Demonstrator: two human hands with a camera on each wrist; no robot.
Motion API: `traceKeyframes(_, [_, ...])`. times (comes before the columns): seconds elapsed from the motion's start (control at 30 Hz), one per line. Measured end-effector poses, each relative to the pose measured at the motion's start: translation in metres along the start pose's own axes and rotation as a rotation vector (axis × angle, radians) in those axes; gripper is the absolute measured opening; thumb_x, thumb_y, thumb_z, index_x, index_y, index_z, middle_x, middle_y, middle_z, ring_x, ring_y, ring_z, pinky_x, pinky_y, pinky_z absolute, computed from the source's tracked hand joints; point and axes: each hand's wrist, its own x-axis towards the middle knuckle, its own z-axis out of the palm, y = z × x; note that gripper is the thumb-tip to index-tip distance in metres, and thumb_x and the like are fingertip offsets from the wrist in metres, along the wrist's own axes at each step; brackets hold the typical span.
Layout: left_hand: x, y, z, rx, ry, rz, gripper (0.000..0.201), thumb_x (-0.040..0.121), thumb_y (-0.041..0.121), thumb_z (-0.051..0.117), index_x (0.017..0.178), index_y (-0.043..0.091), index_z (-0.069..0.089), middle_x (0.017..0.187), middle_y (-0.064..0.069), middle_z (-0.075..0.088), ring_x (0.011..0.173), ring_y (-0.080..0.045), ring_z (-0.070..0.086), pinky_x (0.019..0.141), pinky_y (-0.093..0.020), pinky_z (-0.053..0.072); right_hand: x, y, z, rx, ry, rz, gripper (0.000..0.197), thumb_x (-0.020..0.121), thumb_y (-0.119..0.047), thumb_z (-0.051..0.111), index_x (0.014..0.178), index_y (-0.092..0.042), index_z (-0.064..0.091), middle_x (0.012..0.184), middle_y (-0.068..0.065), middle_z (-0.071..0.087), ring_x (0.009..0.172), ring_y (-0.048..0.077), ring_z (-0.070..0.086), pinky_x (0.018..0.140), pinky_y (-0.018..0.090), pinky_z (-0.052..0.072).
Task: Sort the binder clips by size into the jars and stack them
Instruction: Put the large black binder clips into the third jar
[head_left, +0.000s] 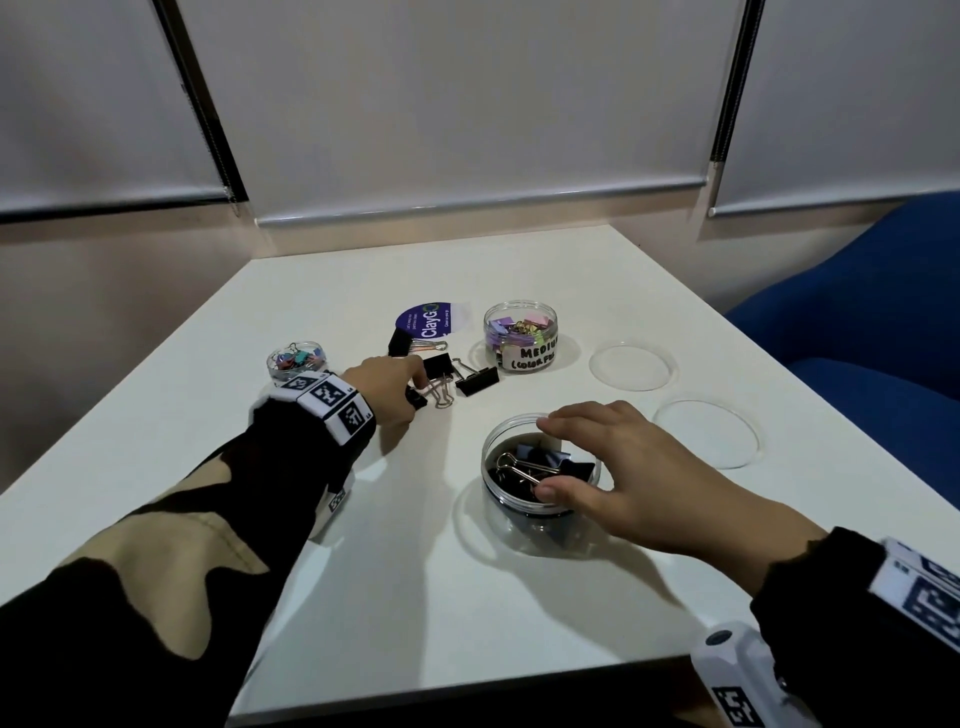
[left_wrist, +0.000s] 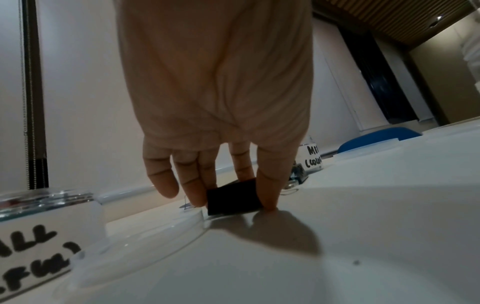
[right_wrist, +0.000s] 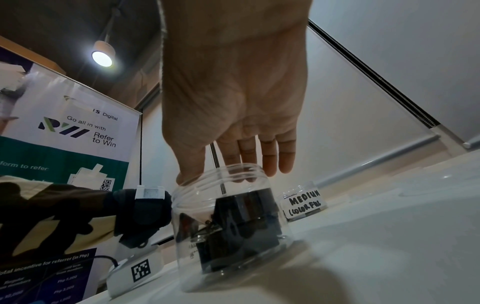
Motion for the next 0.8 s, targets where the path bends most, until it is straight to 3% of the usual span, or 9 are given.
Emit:
traceKeyframes(0.1, [-0.005, -0.001, 0.0, -0.04, 0.034, 0.002, 0.032, 0.079, 0.025, 0.065, 0.108, 0.026, 0.053, 0.103, -0.002, 0.063, 0.093, -0.022, 0.056, 0.082, -0.035, 0.049, 0.001, 0.0, 0.0, 0.02, -0.009, 0.016, 0.064, 0.085, -0.055, 0.059, 0.141, -0.031, 0.042, 0.141, -0.015, 0.043, 0.124, 0.009, 0.035, 0.098, 0.018, 0.029])
traceKeyframes(0.23, [-0.017, 0.001, -0.009, -0.149, 0.118, 0.024, 0.029, 0.079, 0.025, 0.064, 0.107, 0.021, 0.057, 0.099, -0.004, 0.064, 0.088, -0.02, 0.057, 0.071, -0.031, 0.047, 0.004, -0.001, -0.001, 0.024, -0.04, 0.041, 0.071, 0.081, -0.055, 0.063, 0.143, -0.029, 0.04, 0.141, -0.012, 0.043, 0.124, 0.011, 0.035, 0.094, 0.015, 0.026])
traceKeyframes(0.33, [-0.032, 0.005, -0.017, -0.215, 0.16, 0.042, 0.021, 0.081, 0.026, 0.063, 0.102, 0.02, 0.062, 0.096, 0.002, 0.064, 0.078, -0.01, 0.054, 0.059, -0.023, 0.041, 0.005, -0.002, -0.002, 0.019, -0.049, 0.05, 0.074, 0.079, -0.054, 0.065, 0.143, -0.028, 0.041, 0.141, -0.01, 0.044, 0.124, 0.013, 0.036, 0.093, 0.014, 0.025])
traceKeyframes(0.53, [-0.072, 0.016, -0.038, -0.376, 0.256, 0.072, 0.013, 0.082, 0.031, 0.065, 0.09, 0.022, 0.069, 0.091, 0.005, 0.069, 0.085, -0.015, 0.06, 0.067, -0.025, 0.044, 0.007, -0.004, -0.006, 0.014, -0.077, 0.067, 0.076, 0.078, -0.055, 0.066, 0.143, -0.027, 0.04, 0.14, -0.007, 0.045, 0.126, 0.015, 0.037, 0.099, 0.021, 0.029])
traceKeyframes(0.6, [-0.091, 0.026, -0.045, -0.515, 0.315, 0.125, 0.008, 0.083, 0.028, 0.066, 0.087, 0.021, 0.069, 0.087, 0.006, 0.07, 0.076, -0.011, 0.061, 0.059, -0.02, 0.043, 0.007, -0.006, -0.006, 0.023, -0.072, 0.069, 0.077, 0.077, -0.054, 0.068, 0.143, -0.026, 0.04, 0.139, -0.007, 0.045, 0.127, 0.015, 0.037, 0.099, 0.022, 0.029])
traceKeyframes(0.7, [-0.119, 0.045, -0.047, -0.653, 0.317, 0.214, 0.005, 0.082, 0.025, 0.071, 0.082, 0.02, 0.068, 0.076, 0.01, 0.068, 0.048, -0.001, 0.049, 0.043, -0.012, 0.035, 0.007, -0.006, -0.006, 0.085, -0.053, 0.091, 0.083, 0.074, -0.052, 0.073, 0.144, -0.027, 0.035, 0.136, -0.006, 0.047, 0.118, 0.011, 0.039, 0.093, 0.022, 0.032])
traceKeyframes(0.8, [-0.139, 0.066, -0.034, -0.659, 0.282, 0.27, 0.009, 0.078, 0.023, 0.075, 0.078, 0.019, 0.067, 0.066, 0.007, 0.064, 0.051, -0.006, 0.052, 0.045, -0.016, 0.04, 0.008, -0.006, -0.006, 0.17, -0.03, 0.11, 0.087, 0.068, -0.048, 0.08, 0.138, -0.031, 0.029, 0.128, -0.004, 0.052, 0.105, 0.01, 0.043, 0.084, 0.024, 0.034])
